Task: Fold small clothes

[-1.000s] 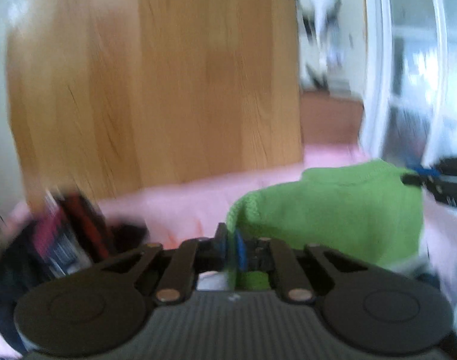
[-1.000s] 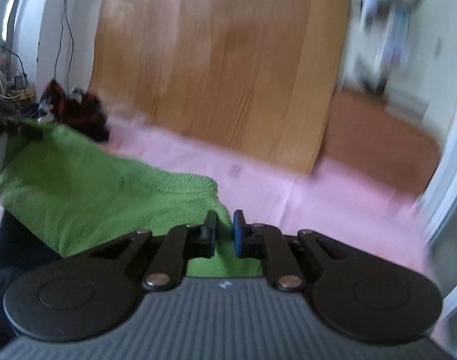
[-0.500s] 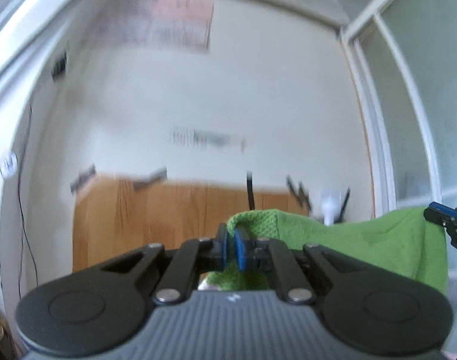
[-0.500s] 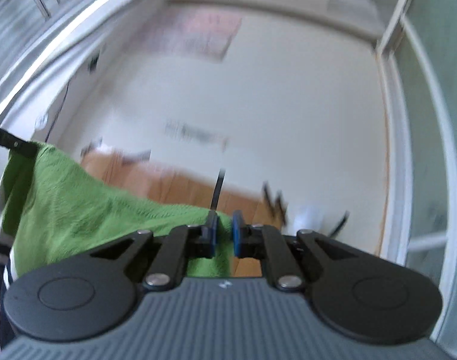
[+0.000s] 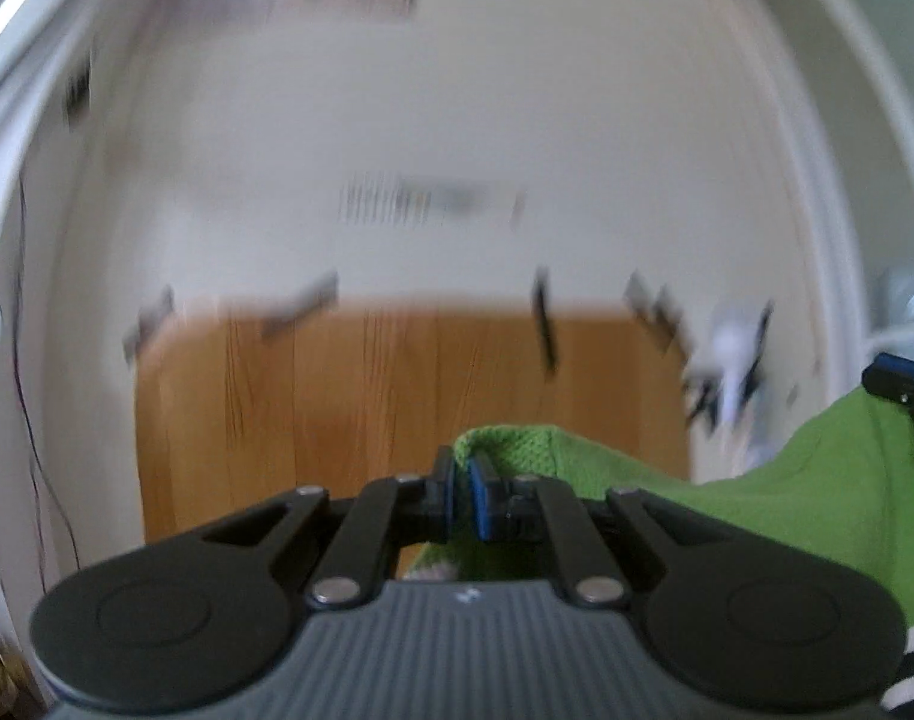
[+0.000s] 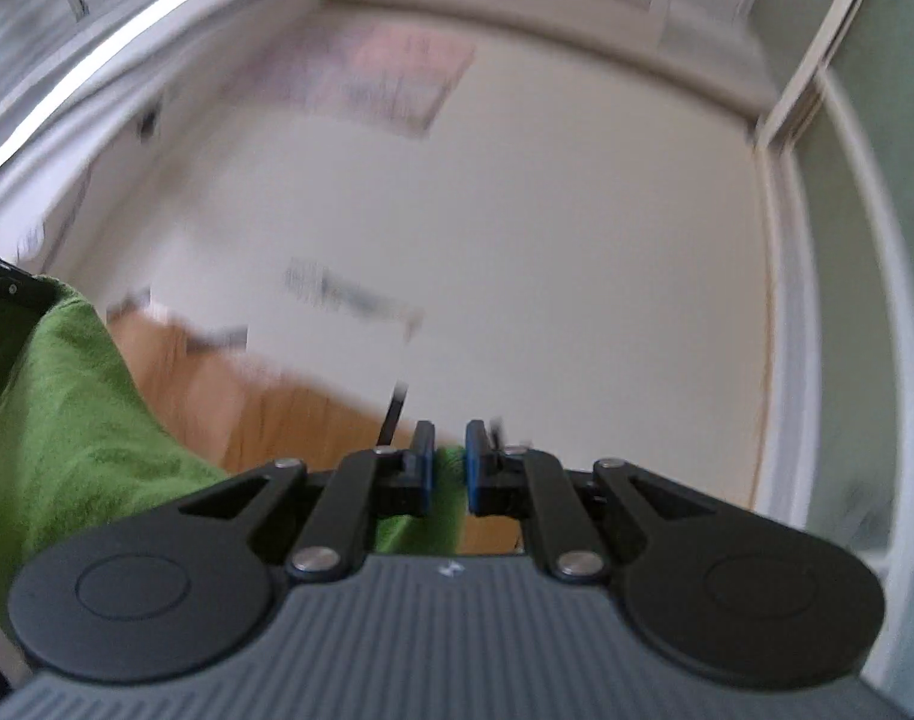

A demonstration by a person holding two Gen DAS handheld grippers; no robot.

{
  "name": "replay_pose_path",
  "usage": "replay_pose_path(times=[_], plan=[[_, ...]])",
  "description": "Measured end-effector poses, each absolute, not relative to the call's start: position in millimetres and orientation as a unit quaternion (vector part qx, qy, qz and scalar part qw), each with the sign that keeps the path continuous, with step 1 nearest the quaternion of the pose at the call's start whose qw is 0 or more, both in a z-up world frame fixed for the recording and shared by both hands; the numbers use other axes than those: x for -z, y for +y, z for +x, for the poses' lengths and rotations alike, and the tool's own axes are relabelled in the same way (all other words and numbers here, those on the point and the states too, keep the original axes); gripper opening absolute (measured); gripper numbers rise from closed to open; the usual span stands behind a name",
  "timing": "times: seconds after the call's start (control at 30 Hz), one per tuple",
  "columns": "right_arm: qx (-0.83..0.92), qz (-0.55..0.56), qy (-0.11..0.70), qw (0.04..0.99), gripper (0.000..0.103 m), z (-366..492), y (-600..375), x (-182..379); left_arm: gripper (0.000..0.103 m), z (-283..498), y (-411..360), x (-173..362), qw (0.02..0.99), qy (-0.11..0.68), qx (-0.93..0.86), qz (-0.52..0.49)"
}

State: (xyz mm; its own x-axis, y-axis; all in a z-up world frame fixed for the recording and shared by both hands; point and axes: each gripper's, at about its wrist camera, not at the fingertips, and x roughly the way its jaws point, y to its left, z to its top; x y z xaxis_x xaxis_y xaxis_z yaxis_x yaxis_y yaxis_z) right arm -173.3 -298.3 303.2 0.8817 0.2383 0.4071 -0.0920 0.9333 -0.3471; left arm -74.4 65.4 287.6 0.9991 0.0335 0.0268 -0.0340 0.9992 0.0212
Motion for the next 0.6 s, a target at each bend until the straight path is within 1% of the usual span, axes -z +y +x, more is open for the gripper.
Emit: replay_pose_path(times=[0.1, 0.13, 0.17, 0.2, 0.23, 0.27, 0.3, 0.37, 0.4, 0.47, 0.57, 0.6], plan=[[-0.092, -0.150, -0.157, 0.972, 0.013, -95.1, -287.2, -273.7, 0.006, 0.3, 78.7, -238.3, 0.997, 0.053, -0.054, -0.007], [-0.096, -0.143, -0.131, 0.976, 0.014, -62.8, -282.5, -260.6, 0.008, 31.5, 84.3, -215.0, 0.995, 0.077, -0.068, -0.013], [-0.104, -0.132, -0.102, 0.981, 0.019, -31.0, -276.5, -246.6, 0.011, 56.0, 88.3, -191.1, 0.991, 0.098, -0.085, -0.012], [-0.117, -0.125, -0.061, 0.983, 0.027, 5.0, -268.4, -227.3, 0.015, 80.4, 92.0, -163.9, 0.986, 0.132, -0.104, -0.003], [-0.127, -0.127, -0.016, 0.984, 0.031, 38.8, -261.6, -211.2, 0.015, 95.4, 96.3, -137.9, 0.976, 0.179, -0.123, 0.002], [-0.127, -0.131, 0.031, 0.983, 0.031, 69.5, -257.9, -189.6, 0.015, 109.4, 105.1, -111.8, 0.964, 0.231, -0.130, -0.011], [-0.126, -0.133, 0.066, 0.981, 0.031, 91.1, -258.6, -173.0, 0.015, 114.2, 115.5, -92.1, 0.958, 0.259, -0.116, -0.044], [-0.127, -0.102, 0.103, 0.981, 0.032, 106.6, -281.6, -150.5, 0.015, 111.3, 129.2, -65.6, 0.951, 0.277, -0.100, -0.092], [-0.133, -0.079, 0.113, 0.982, 0.034, 107.9, -297.1, -143.6, 0.015, 108.5, 131.0, -55.7, 0.949, 0.282, -0.103, -0.099], [-0.133, -0.038, 0.144, 0.980, 0.034, 99.4, -336.0, -126.2, 0.017, 104.3, 128.7, -42.0, 0.947, 0.289, -0.090, -0.108], [-0.106, 0.004, 0.189, 0.976, 0.036, 59.8, -383.8, -88.4, 0.026, 105.0, 115.0, -31.2, 0.948, 0.298, -0.056, -0.100], [-0.097, 0.024, 0.206, 0.973, 0.039, 48.9, -397.5, -78.4, 0.031, 105.5, 109.4, -30.0, 0.948, 0.299, -0.047, -0.092]])
